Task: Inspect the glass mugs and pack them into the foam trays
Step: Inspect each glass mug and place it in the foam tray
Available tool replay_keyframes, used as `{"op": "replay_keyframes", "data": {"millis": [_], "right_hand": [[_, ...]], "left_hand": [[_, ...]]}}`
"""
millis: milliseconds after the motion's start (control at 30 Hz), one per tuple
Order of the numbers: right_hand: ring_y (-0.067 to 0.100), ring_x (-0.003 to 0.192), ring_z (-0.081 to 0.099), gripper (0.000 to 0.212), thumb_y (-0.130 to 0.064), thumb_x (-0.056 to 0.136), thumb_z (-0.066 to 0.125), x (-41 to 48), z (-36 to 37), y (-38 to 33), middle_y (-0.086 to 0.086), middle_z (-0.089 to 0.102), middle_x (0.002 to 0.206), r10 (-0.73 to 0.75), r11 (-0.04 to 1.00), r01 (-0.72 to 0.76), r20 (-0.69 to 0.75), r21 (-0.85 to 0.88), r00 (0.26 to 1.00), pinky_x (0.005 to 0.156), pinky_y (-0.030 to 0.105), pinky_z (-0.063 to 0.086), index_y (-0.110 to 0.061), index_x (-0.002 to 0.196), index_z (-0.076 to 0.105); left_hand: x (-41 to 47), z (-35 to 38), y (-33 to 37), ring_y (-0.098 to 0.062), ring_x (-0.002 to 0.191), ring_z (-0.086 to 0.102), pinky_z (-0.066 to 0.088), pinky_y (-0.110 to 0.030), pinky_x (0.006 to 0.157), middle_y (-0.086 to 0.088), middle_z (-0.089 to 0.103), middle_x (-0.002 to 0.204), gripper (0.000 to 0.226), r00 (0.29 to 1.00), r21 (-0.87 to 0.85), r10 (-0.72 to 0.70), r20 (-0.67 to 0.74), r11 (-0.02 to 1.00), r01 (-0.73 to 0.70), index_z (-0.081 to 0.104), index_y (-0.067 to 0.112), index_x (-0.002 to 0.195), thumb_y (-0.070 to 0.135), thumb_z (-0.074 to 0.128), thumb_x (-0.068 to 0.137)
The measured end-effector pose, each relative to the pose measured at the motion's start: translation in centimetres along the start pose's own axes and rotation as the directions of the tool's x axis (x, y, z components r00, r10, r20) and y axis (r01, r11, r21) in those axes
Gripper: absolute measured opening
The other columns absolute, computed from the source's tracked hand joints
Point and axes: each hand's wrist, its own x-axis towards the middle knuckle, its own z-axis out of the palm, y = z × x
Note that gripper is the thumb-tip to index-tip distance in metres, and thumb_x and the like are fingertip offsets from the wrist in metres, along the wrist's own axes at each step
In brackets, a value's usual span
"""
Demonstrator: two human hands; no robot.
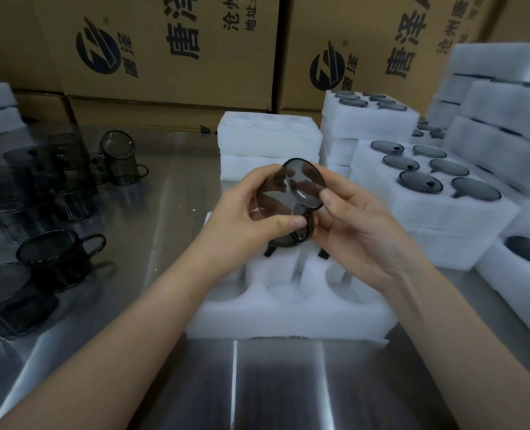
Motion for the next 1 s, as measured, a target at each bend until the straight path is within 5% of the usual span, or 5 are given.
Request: {"op": "replay_keyframes", "data": {"millis": [233, 500, 700, 900, 1000], "right_hand": [[0.025, 0.070, 0.065, 0.057, -0.026, 0.055, 0.093, 0.2, -0.2, 0.7, 0.009, 0.069, 0.095, -0.022, 0.979, 0.000, -0.109, -0.203, 0.994, 0.060, 0.037, 0.048, -0.018, 0.101, 0.062], [0.027, 0.041, 0.051, 0.036, -0.045, 0.079, 0.066, 0.0, 0.6, 0.9, 0.003, 0.060, 0.057, -0.268, 0.891, 0.099, -0.336, -0.442, 0.903, 0.034, 0.026, 0.039, -0.014, 0.071, 0.050], [0.032, 0.081, 0.062, 0.018, -0.032, 0.094, 0.056, 0.2, 0.8, 0.7, 0.011, 0.068, 0.092, -0.145, 0.976, 0.080, -0.323, -0.205, 0.935, 0.070, 0.043, 0.052, -0.015, 0.095, 0.063], [0.028, 0.086, 0.068, 0.044, -0.053, 0.075, 0.073, 0.2, 0.8, 1.1, 0.015, 0.066, 0.083, -0.118, 0.915, 0.004, -0.258, -0.403, 0.959, 0.090, 0.054, 0.054, -0.011, 0.079, 0.059], [0.038, 0.089, 0.069, 0.078, -0.066, 0.069, 0.066, 0.0, 1.2, 0.8, 0.027, 0.069, 0.099, -0.070, 0.882, -0.029, -0.193, -0.470, 0.979, 0.089, 0.061, 0.051, 0.006, 0.096, 0.062]], "left_hand": [[-0.2, 0.0, -0.2, -0.012, 0.109, 0.062, 0.052, -0.041, 0.095, 0.005, 0.067, 0.112, 0.058, 0.999, 0.202, -0.029, 0.027, 0.979, 0.023, 0.059, 0.025, 0.121, 0.024, 0.078, 0.066], [-0.7, 0.8, 0.4, -0.006, 0.109, 0.060, 0.049, -0.034, 0.096, 0.007, 0.065, 0.113, 0.061, 0.997, 0.357, -0.010, 0.079, 0.934, -0.019, 0.057, 0.024, 0.123, 0.028, 0.080, 0.066], [-0.5, 1.1, 0.1, -0.001, 0.099, 0.060, 0.050, -0.024, 0.086, 0.020, 0.061, 0.104, 0.061, 0.991, 0.347, 0.050, -0.122, 0.938, -0.005, 0.051, 0.033, 0.107, 0.034, 0.089, 0.059], [-0.3, 0.6, -0.1, 0.003, 0.101, 0.059, 0.049, -0.019, 0.085, 0.024, 0.060, 0.106, 0.066, 0.967, 0.383, 0.103, -0.235, 0.924, -0.005, 0.046, 0.040, 0.105, 0.045, 0.086, 0.053], [-0.3, 0.6, -0.2, -0.002, 0.105, 0.060, 0.049, -0.025, 0.088, 0.018, 0.062, 0.110, 0.068, 0.969, 0.354, 0.123, -0.213, 0.934, -0.040, 0.046, 0.035, 0.108, 0.044, 0.086, 0.054]]}}
